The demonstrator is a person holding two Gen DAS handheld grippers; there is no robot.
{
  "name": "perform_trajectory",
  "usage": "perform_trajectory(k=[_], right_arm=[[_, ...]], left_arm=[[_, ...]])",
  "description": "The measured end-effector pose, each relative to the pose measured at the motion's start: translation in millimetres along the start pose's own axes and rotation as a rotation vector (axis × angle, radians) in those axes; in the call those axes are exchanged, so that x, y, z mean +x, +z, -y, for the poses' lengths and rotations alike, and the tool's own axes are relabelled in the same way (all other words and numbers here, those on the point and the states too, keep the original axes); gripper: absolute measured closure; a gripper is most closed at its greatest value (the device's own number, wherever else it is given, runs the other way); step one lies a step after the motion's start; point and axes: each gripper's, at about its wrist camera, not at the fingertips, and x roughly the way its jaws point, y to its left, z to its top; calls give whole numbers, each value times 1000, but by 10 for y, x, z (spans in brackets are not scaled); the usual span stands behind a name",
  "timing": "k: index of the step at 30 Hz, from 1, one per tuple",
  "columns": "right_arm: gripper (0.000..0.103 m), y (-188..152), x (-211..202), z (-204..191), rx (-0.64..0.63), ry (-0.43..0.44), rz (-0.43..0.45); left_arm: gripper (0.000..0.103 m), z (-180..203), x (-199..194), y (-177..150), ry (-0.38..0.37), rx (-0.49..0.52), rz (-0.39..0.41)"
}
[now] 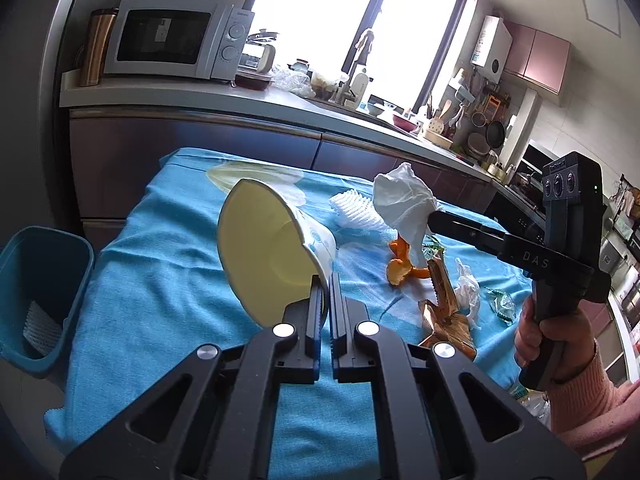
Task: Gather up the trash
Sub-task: 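Carry the cup and tissue to the teal bin and open both tools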
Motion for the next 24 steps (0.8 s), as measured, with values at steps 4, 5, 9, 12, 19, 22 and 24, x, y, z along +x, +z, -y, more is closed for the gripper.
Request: perform_trajectory(k=[4, 5, 9, 12, 19, 22, 24], right_arm=[[87, 30, 36, -49, 14, 39, 1], [87, 39, 46, -68, 12, 44, 0], [87, 65, 105, -197, 0, 79, -5], [87, 79, 178, -325, -15, 103, -11], [87, 99, 380, -588, -42, 161, -42], [87, 97, 485, -715, -49, 190, -60], [87, 105, 565, -813, -64, 202, -70]], left_arm=[[99, -116, -137, 6, 24, -9, 21], [99, -136, -165, 1, 30, -11, 26], [99, -270, -279, 26, 55, -24, 45], [99, -360, -373, 27, 78, -30, 59], [99, -609, -618, 7, 133, -54, 88], [99, -736, -748, 3, 162, -62, 100], [99, -815, -816, 4, 182, -70, 107]])
